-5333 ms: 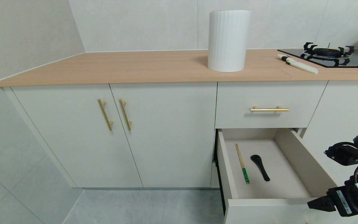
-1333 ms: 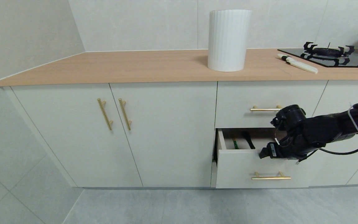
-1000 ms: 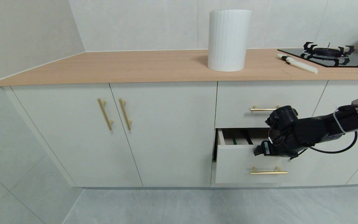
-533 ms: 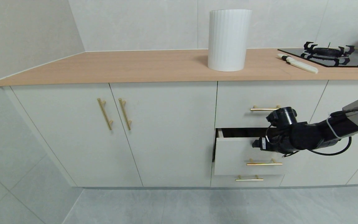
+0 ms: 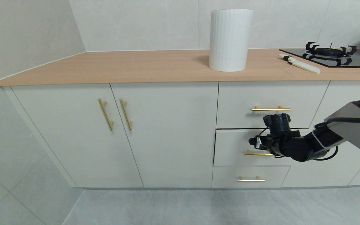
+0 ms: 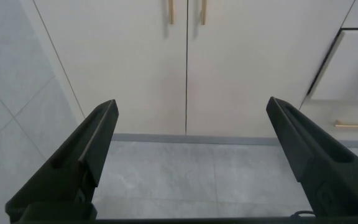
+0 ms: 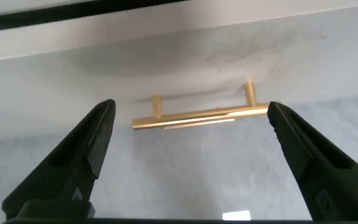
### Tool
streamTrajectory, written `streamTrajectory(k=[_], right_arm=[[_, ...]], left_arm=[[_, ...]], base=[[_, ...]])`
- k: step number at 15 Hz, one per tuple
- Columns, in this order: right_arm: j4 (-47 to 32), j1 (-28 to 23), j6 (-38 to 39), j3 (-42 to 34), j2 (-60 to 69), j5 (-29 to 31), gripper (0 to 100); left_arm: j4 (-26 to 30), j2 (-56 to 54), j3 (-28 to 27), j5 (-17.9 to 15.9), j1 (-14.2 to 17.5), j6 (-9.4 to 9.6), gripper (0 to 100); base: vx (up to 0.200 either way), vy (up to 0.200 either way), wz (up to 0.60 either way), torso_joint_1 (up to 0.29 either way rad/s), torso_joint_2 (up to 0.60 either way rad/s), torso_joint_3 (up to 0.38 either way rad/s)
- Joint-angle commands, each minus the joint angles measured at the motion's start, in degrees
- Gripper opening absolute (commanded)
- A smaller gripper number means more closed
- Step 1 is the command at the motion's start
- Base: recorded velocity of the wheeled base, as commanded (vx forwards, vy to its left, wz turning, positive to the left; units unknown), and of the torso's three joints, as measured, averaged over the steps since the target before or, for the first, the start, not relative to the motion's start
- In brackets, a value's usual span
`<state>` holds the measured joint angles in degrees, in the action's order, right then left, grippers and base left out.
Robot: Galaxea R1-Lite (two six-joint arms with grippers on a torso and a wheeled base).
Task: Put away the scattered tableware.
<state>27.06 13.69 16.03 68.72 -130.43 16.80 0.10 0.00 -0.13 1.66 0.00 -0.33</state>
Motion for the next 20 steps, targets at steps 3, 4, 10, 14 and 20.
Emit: streamTrajectory(k=[3,4,10,14,20], right_arm=[[7.83,1.43,-0.30,-0.08,-4.57,3.68,100],[9.06,1.43,-0.30,0.10,-5.01,3.77,100],[11.70,0.99,-0.21,3.79,-8.35,6.49,100],[11.70,0.37,-0.12,4.93,-8.79,6.93,100],[11.70,-0.42,0.49,7.04,-9.58,8.34,100]], left_arm=[[-0.01,0.00,-0.04,0.01,0.00,-0.02,100],[-0.01,0.00,-0.04,0.01,0.00,-0.02,100],[-0.01,0.00,-0.04,0.10,0.00,-0.02,100],[-0.01,0.00,-0.04,0.01,0.00,-0.02,100],[-0.01,0.00,0.05,0.01,0.00,-0.02,100]], base=[[0.000,0.000,0.00,0.000,0.00,0.000],[0.000,0.000,0.00,0.000,0.00,0.000],[0.000,0.000,0.00,0.000,0.00,0.000],[0.000,0.000,0.00,0.000,0.00,0.000],[0.000,0.000,0.00,0.000,0.00,0.000]])
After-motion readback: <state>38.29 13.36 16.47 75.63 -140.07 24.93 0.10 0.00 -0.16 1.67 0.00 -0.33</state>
